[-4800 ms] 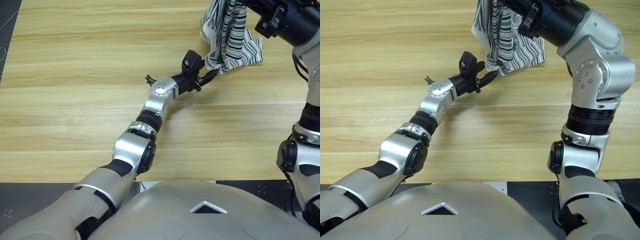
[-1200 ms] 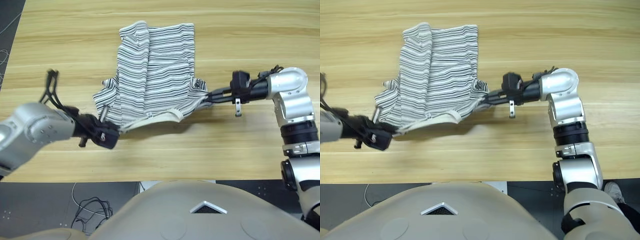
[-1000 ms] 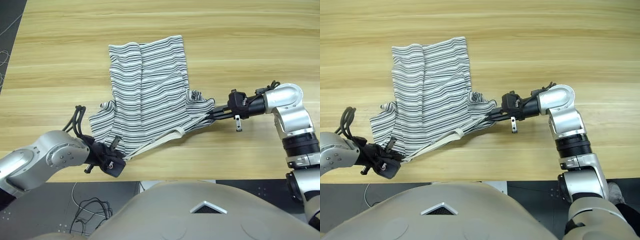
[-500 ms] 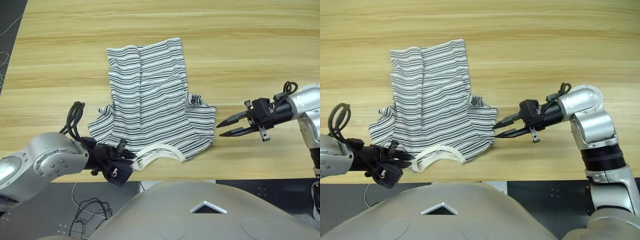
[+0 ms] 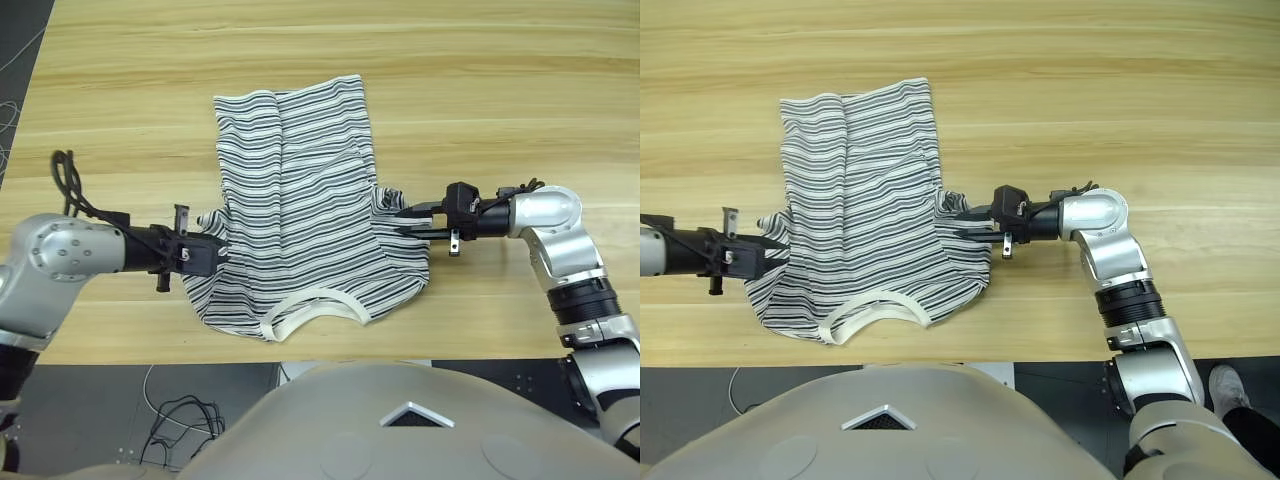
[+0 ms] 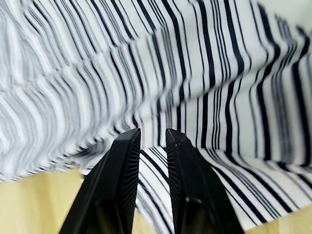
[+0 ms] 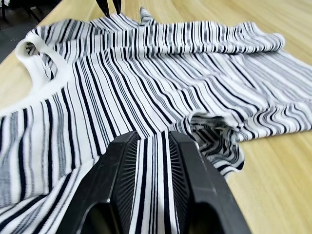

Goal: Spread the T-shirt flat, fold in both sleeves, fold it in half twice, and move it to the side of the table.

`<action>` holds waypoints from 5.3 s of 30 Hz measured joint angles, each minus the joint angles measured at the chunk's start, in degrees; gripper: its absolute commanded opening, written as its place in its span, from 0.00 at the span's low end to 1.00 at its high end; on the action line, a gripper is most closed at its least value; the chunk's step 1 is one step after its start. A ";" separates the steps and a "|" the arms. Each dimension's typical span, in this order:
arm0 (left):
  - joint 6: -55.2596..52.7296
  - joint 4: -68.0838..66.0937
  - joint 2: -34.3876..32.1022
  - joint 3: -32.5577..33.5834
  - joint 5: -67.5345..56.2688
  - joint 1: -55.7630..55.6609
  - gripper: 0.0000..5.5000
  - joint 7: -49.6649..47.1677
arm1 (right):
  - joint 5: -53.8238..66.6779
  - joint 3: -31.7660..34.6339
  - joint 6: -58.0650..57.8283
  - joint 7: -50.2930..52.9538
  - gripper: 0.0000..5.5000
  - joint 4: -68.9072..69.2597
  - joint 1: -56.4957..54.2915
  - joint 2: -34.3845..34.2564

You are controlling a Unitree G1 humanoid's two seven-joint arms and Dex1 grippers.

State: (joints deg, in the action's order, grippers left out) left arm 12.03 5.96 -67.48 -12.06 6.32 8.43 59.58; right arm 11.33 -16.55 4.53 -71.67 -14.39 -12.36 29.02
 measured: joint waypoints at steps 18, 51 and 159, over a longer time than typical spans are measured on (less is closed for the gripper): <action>-1.20 -5.44 -2.86 1.01 9.57 3.48 0.17 -6.09 | -1.34 2.53 3.08 -4.97 0.21 3.73 10.61 15.47; 6.23 -60.59 29.23 -10.38 20.06 -49.18 0.17 -21.08 | -16.57 -0.37 13.00 34.93 0.21 -58.62 -36.08 -30.34; -11.43 -29.53 19.67 25.69 -29.03 7.58 0.02 9.84 | -25.27 6.64 30.71 49.75 0.22 -52.09 -36.35 -12.71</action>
State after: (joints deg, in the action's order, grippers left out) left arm 0.59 -23.57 -47.81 13.63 -22.72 16.00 69.42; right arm -13.95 -9.90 35.23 -21.92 -66.47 -48.71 16.31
